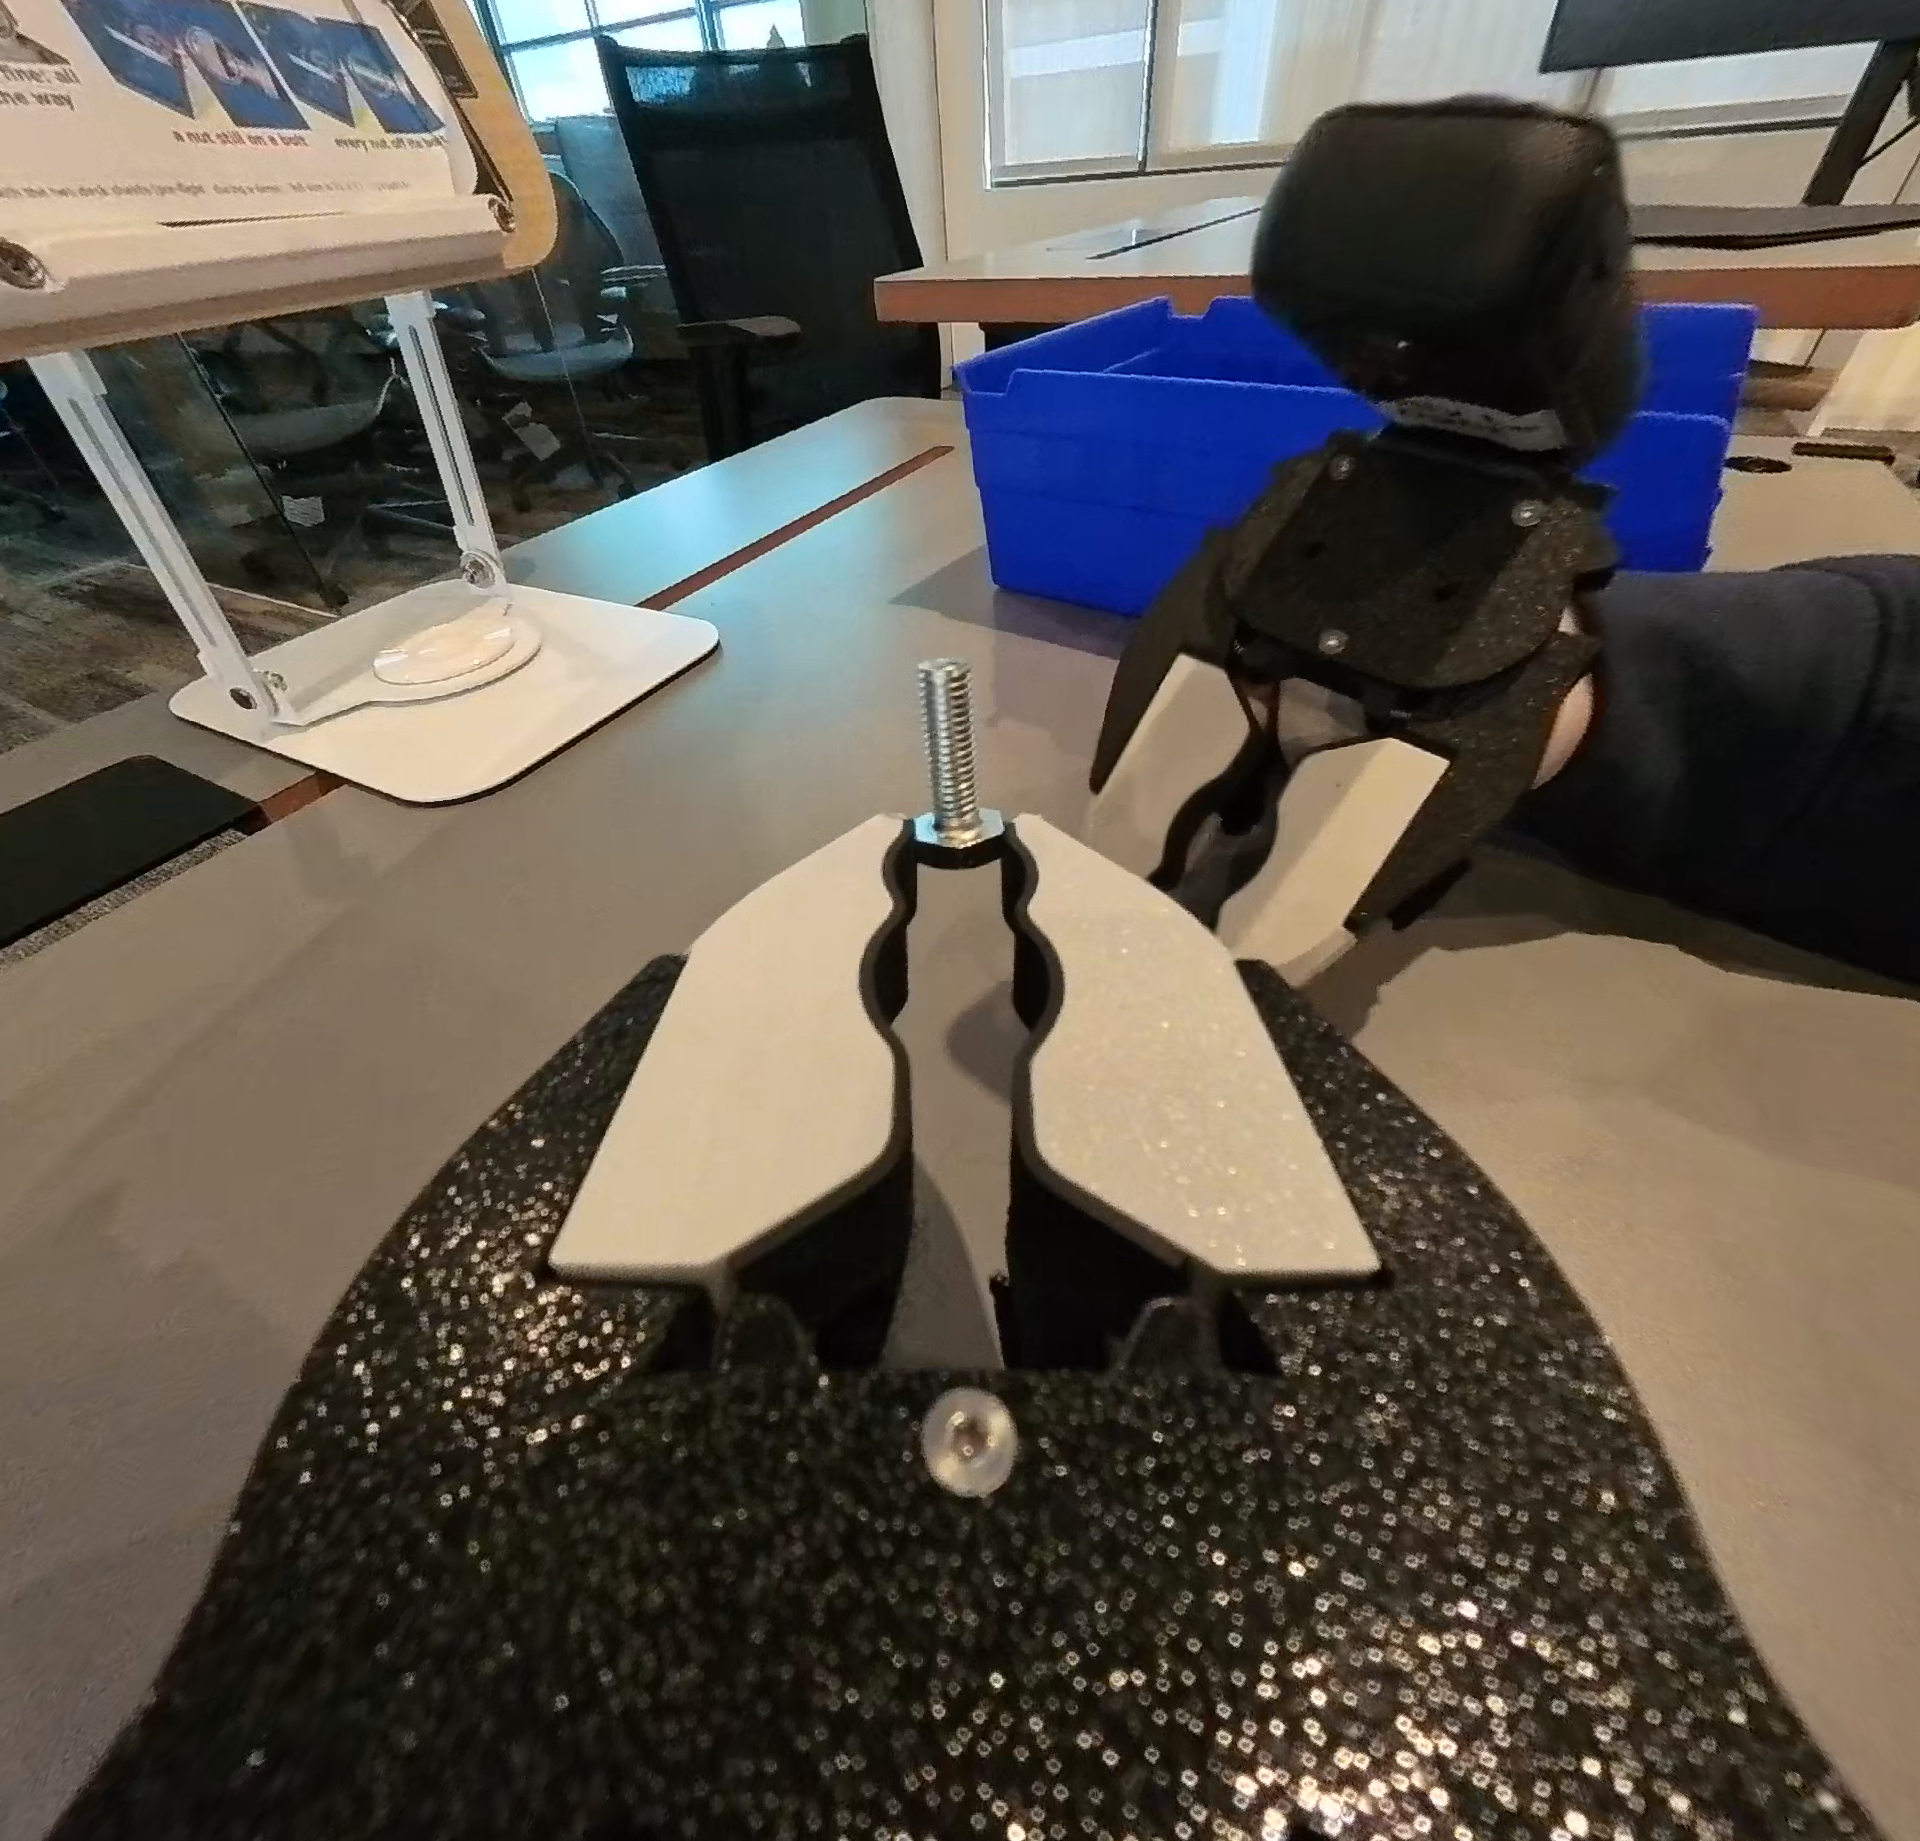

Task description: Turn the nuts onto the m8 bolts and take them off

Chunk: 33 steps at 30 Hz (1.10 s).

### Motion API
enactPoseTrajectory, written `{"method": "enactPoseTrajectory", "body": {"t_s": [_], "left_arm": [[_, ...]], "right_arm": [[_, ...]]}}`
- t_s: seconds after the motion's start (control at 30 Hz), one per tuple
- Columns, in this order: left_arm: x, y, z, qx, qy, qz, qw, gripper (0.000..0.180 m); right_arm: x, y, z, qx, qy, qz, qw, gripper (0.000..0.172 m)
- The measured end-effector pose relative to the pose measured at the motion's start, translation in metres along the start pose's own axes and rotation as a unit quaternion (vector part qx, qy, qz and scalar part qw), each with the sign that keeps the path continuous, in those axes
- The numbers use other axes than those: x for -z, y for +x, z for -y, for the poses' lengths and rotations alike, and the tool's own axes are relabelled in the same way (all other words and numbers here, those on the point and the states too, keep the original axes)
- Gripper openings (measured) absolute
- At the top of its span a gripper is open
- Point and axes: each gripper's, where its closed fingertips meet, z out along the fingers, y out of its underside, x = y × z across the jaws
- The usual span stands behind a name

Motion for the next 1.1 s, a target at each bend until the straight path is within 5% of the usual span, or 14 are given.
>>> {"method": "enactPoseTrajectory", "body": {"t_s": [0.13, 0.3, 0.43, 0.7, 1.1], "left_arm": [[0.001, 0.009, 0.004, -0.006, 0.017, -0.034, 0.999, 0.014], [0.001, 0.040, 0.012, -0.005, 0.047, -0.139, 0.989, 0.014], [0.000, 0.057, 0.009, -0.027, 0.034, -0.183, 0.982, 0.014], [-0.002, 0.072, 0.001, -0.063, 0.009, -0.209, 0.976, 0.014], [-0.001, 0.077, -0.001, -0.068, 0.002, -0.223, 0.972, 0.014]], "right_arm": [[0.009, 0.009, 0.008, 0.016, 0.014, -0.039, 0.999, 0.014], [0.066, 0.013, 0.058, 0.023, 0.158, -0.083, 0.984, 0.014], [0.102, -0.010, 0.089, 0.037, 0.245, -0.042, 0.968, 0.014], [0.088, -0.027, 0.081, 0.063, 0.157, -0.031, 0.985, 0.014], [0.086, -0.034, 0.076, 0.059, 0.140, -0.003, 0.988, 0.014]]}}
